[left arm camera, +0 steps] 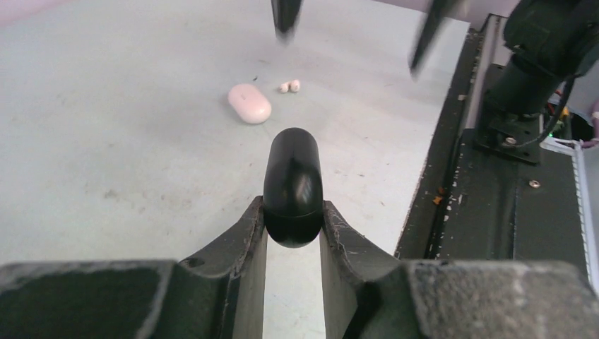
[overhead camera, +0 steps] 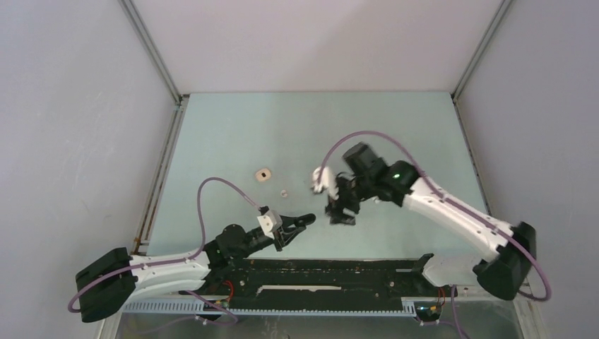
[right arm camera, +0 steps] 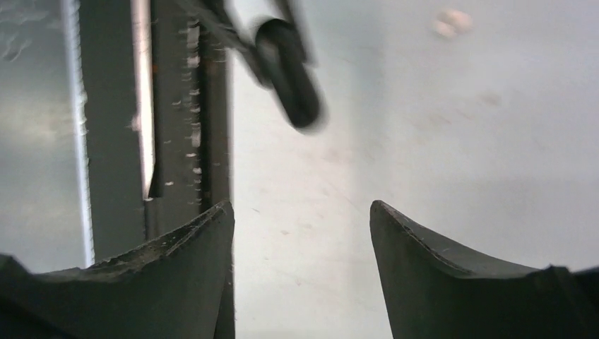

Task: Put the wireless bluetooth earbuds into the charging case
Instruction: Close the charging case, then place the charging case at the center of the board.

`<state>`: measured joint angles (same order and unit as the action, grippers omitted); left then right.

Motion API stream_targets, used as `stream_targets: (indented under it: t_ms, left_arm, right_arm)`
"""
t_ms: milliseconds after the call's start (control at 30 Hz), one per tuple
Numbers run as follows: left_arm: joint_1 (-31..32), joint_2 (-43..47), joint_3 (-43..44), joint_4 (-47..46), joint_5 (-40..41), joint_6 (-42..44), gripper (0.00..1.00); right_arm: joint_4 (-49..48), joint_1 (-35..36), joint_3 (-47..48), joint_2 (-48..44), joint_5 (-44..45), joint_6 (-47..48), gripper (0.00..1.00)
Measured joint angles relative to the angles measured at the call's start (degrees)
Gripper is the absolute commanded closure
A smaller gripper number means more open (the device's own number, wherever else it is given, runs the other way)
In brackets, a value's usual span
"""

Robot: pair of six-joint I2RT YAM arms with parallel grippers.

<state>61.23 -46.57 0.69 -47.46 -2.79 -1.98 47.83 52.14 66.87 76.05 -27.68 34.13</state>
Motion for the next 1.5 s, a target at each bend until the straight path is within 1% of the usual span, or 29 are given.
stream_targets:
  t_ms: [67, 133, 233, 300, 333, 433, 500, 600, 700, 800, 867, 967, 1100, 1233, 1333, 1467, 1500]
  left_arm:
    - [-0.7, -1.0, 0.0, 0.1, 0.7, -1.0, 1.0]
    - [-1.0, -2.2, 0.1, 0.6, 1.5, -2.0, 1.0]
    - [-1.0, -5.8, 2.6, 3.9, 2.7, -3.8, 1.0]
    - [-1.0, -9.7, 7.4, 7.4, 3.8, -5.4, 0.99]
    - [-1.2, -12.2, 10.9, 9.7, 4.5, -6.4, 0.99]
    - [-2.5, -21.9, 23.7, 14.7, 5.8, -10.4, 0.98]
    - [-3.9, -28.0, 30.4, 16.1, 5.6, -13.6, 0.96]
    - [-7.8, -36.5, 36.8, 17.2, 4.0, -20.3, 0.93]
    - [-12.7, -44.1, 38.6, 16.9, 0.5, -28.6, 0.9]
    - [-16.2, -50.4, 38.9, 17.0, -3.0, -35.9, 0.85]
    - [-17.3, -53.3, 39.6, 18.1, -5.0, -39.4, 0.8]
    - [-17.4, -55.2, 41.5, 19.9, -7.2, -42.6, 0.74]
    - [-17.3, -55.3, 44.7, 24.2, -7.8, -43.6, 0.63]
    - [-17.3, -55.0, 47.3, 32.8, -6.1, -42.3, 0.58]
    - [-17.3, -54.0, 48.8, 39.9, -3.3, -39.7, 0.57]
    - [-17.1, -49.5, 48.8, 48.2, 1.9, -35.5, 0.54]
    - [-16.8, -47.7, 48.8, 50.2, 4.3, -34.2, 0.53]
  right_arm:
    - [-1.2, -7.5, -1.3, -4.2, -1.4, -1.5, 0.26]
    - [-4.9, -17.4, -3.8, -9.0, -3.9, -4.0, 0.25]
    - [-11.8, -28.4, -9.4, -14.6, -8.5, -8.7, 0.08]
    - [-15.0, -32.8, -12.6, -15.9, -11.2, -10.7, 0.02]
    - [-15.9, -34.3, -13.5, -15.9, -12.0, -11.5, 0.0]
    - [-17.6, -38.9, -15.0, -15.2, -14.3, -14.3, 0.0]
    - [-18.7, -41.3, -15.1, -15.2, -15.8, -16.3, 0.0]
    - [-20.5, -43.7, -15.2, -15.1, -17.2, -18.9, 0.01]
    - [-20.9, -45.0, -15.5, -14.6, -18.9, -19.9, 0.05]
    - [-20.5, -45.5, -15.7, -14.4, -19.6, -20.0, 0.06]
    - [-20.4, -45.6, -15.9, -14.5, -19.7, -19.6, 0.05]
    - [-20.4, -45.6, -16.2, -14.6, -19.5, -19.0, 0.06]
    - [-19.8, -45.6, -16.4, -14.6, -18.9, -18.3, 0.06]
    - [-19.5, -45.6, -16.4, -14.4, -18.6, -17.6, 0.06]
    - [-19.2, -45.6, -16.4, -14.2, -18.2, -17.0, 0.06]
    - [-19.1, -45.6, -16.4, -14.0, -17.6, -16.5, 0.06]
    - [-19.1, -45.6, -16.4, -13.8, -17.5, -16.3, 0.06]
